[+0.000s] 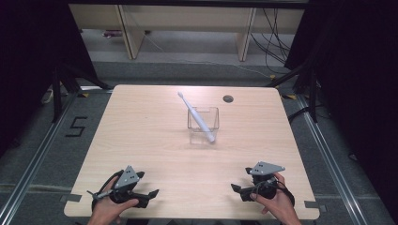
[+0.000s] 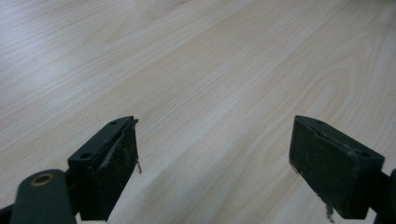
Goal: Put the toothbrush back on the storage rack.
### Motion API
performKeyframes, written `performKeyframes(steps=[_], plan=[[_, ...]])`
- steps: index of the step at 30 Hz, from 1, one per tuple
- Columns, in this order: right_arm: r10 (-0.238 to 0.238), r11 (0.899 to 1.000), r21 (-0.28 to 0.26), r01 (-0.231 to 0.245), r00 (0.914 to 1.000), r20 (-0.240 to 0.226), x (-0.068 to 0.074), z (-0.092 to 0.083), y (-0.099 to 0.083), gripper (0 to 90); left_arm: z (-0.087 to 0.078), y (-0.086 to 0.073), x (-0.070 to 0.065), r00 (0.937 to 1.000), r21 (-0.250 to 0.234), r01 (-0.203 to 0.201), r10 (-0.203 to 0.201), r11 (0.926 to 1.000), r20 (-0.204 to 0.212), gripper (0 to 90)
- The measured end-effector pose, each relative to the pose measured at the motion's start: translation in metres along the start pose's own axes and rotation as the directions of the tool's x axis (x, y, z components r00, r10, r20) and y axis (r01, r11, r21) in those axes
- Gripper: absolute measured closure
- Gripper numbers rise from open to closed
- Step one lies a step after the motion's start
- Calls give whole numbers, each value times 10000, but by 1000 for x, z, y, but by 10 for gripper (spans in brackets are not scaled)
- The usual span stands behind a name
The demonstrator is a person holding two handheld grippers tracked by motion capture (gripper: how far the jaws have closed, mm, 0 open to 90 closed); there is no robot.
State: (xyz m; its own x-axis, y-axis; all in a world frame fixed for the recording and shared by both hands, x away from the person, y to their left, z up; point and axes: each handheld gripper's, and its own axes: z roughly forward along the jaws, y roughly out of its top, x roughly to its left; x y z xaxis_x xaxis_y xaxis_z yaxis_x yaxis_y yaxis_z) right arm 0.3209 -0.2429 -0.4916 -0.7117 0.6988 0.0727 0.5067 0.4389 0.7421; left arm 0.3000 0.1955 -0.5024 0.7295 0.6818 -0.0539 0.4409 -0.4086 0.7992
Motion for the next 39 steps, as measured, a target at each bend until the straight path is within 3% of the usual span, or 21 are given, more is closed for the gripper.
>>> performKeyframes(steps=[1, 4, 5, 11, 13, 15, 16, 17, 18, 19, 21, 22, 23, 25, 26, 29, 33, 34, 36, 37, 39], plan=[[-122, 9999, -115, 122, 9999, 2, -1, 0, -1, 159, 0, 0, 0, 10000, -45, -45, 45, 10000, -64, 149], [194, 9998, -54, -194, 9998, -57, 1, -3, -3, 159, 1, 0, 0, 10000, -30, 21, -21, 10000, -7, 150], [26, 9999, -141, -27, 10000, -41, -1, -4, -4, 159, 1, -1, 0, 10000, -17, -12, 12, 10000, -59, 150], [203, 9998, 61, -203, 9998, 6, 0, -7, -8, 159, 1, -1, 0, 9999, -16, 117, -117, 9999, 12, 150], [128, 9999, -36, -128, 9999, -12, -1, -7, -8, 160, 1, -1, 1, 10000, 28, -28, 28, 10000, -4, 149], [283, 9996, -4, -283, 9995, 146, 0, -9, -9, 160, 3, -1, -2, 9997, -165, 240, -239, 9996, 31, 150], [381, 9993, 18, -381, 9992, 133, 0, -10, -10, 160, 3, -1, -2, 9997, -157, 230, -229, 9996, 35, 150], [253, 9997, 24, -253, 9995, 182, -2, -10, -10, 161, 1, -1, 1, 9999, 123, -106, 107, 9999, -80, 149], [392, 9992, 90, -393, 9991, 162, -2, -11, -10, 161, 1, -1, 0, 10000, 65, -18, 19, 10000, -34, 149], [189, 9998, 60, -190, 9998, 80, -3, -10, -10, 161, 2, -1, -1, 10000, -7, 71, -71, 10000, 18, 149], [222, 9996, 148, -224, 9996, 148, -4, -10, -11, 161, 1, -1, 1, 10000, 99, -85, 86, 9999, -41, 149], [165, 9997, 177, -167, 9998, 125, -4, -10, -12, 161, 3, -1, -2, 9998, -146, 196, -195, 9997, 50, 150], [130, 9997, 192, -132, 9998, 116, -4, -10, -12, 161, 3, -1, -2, 9997, -149, 228, -228, 9996, 38, 149], [88, 9997, 206, -89, 9999, 90, -4, -10, -11, 161, 1, -1, 1, 9999, 87, -48, 49, 10000, -87, 149], [36, 9999, 168, -37, 10000, 66, -4, -10, -11, 161, 2, -1, 0, 10000, -18, 78, -78, 10000, 14, 150], [44, 9998, 180, -45, 10000, 62, -5, -10, -11, 160, 1, -1, 1, 9999, 123, -111, 112, 9999, -67, 150], [43, 9999, 157, -43, 10000, 49, -5, -10, -11, 160, 2, -1, -1, 9999, -17, 107, -107, 9999, 21, 150], [137, 9997, 197, -138, 9999, 79, -5, -11, -11, 160, 1, 0, 1, 9999, 112, -66, 67, 9999, -85, 150], [120, 9997, 191, -121, 9999, 76, -5, -11, -11, 159, 1, 0, 0, 9999, 121, -42, 44, 9999, -100, 150], [84, 9999, 134, -85, 9999, 71, -5, -11, -11, 159, 2, -1, -2, 9997, -115, 229, -229, 9997, 30, 149], [197, 9997, 142, -198, 9997, 111, -5, -11, -11, 159, 1, 0, -1, 9999, -3, 102, -102, 9999, 32, 150]])
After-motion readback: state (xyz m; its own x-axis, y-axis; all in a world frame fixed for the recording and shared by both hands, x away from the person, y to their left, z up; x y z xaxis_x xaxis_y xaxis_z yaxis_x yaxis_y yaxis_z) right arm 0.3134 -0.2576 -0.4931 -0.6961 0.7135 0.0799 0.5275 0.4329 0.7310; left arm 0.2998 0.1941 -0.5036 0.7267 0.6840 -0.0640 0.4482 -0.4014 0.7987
